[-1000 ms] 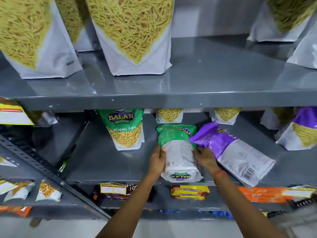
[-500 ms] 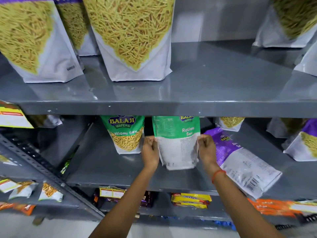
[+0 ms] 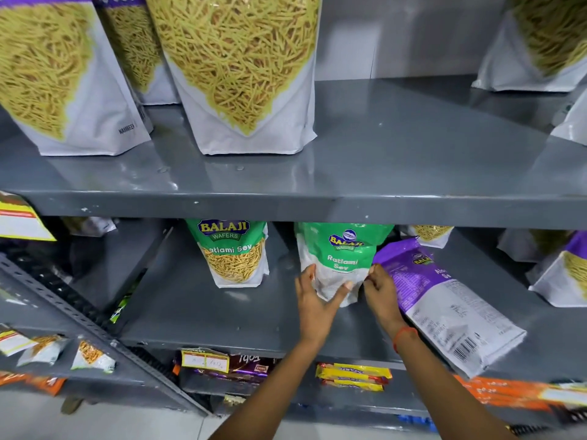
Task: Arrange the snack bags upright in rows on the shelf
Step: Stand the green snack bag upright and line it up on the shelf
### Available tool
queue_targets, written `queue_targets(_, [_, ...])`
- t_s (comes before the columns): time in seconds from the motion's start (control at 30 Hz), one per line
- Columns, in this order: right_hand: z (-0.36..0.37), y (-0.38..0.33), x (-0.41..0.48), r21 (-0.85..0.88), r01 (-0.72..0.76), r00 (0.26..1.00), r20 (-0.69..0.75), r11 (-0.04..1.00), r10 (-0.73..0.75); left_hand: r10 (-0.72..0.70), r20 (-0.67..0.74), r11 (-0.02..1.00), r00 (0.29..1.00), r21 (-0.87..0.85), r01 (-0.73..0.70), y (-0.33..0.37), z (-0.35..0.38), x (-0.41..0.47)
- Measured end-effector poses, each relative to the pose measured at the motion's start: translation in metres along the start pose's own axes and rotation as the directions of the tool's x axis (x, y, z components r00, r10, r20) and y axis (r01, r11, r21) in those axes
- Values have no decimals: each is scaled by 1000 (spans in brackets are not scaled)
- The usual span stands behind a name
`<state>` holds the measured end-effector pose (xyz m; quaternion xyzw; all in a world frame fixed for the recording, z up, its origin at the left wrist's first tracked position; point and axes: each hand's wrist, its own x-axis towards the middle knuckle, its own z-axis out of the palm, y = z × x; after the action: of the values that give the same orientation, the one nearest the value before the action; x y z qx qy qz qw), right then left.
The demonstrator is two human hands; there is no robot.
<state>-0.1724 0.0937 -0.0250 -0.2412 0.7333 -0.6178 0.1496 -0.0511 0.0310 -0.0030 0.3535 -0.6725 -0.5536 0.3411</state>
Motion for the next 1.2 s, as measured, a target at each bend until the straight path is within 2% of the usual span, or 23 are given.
queue_targets(0.1, [0, 1, -12, 14, 32, 999, 23, 999, -32, -5, 104, 994, 995, -110, 17, 4, -1, 11])
queue_targets(0.17, [5, 1, -22, 31, 23, 999, 29, 999, -24, 13, 73, 999, 997, -46, -9, 3, -3, 19])
queue_targets(0.3, [15, 2, -31, 61, 25, 1000, 13, 998, -26, 110, -73, 984, 991, 151, -98, -3, -6, 33])
queue_targets(0.37, [16, 0, -30, 65, 39, 999, 4, 997, -40, 111, -54, 986, 992, 131, -103, -6, -12, 42])
queue_targets(0.43, [14, -3, -21, 3, 81, 995, -50, 997, -81, 76, -19, 996, 997, 39, -75, -9, -23, 51])
queue_targets(0.5, [13, -10, -5, -5, 63, 998, 30, 998, -62, 25, 56, 997, 998, -77, -21, -12, -38, 61])
queue_targets(0.6, [11, -18, 16, 72, -81, 956, 288, 994, 57, 0, 248, 974, 969, -221, 57, -18, -54, 77])
queue_targets(0.67, [9, -18, 25, 48, -145, 929, 351, 988, 119, 3, 337, 972, 941, -222, 77, -19, -59, 85])
queue_targets(0.8, [10, -15, 19, -8, -162, 952, 261, 987, 159, -27, 281, 980, 959, -182, 81, -18, -62, 88])
queue_targets(0.97, [18, -14, 10, -19, -159, 968, 195, 987, 160, 17, 260, 990, 965, -138, 19, -16, -58, 81])
queue_targets(1.03, [18, -19, 5, -56, -79, 988, 128, 995, 86, 52, 148, 998, 988, -39, -46, -14, -52, 65])
queue_targets(1.1, [15, -22, -5, -183, 123, 989, -55, 975, -135, 177, -25, 965, 984, 200, -168, -10, -42, 44])
queue_targets(1.13, [12, -24, -10, -277, 215, 957, -132, 936, -259, 276, -68, 913, 959, 329, -240, -6, -37, 33])
queue_targets(1.2, [2, -28, -16, -427, 312, 894, -170, 848, -415, 443, 2, 781, 896, 491, -387, -3, -20, 13])
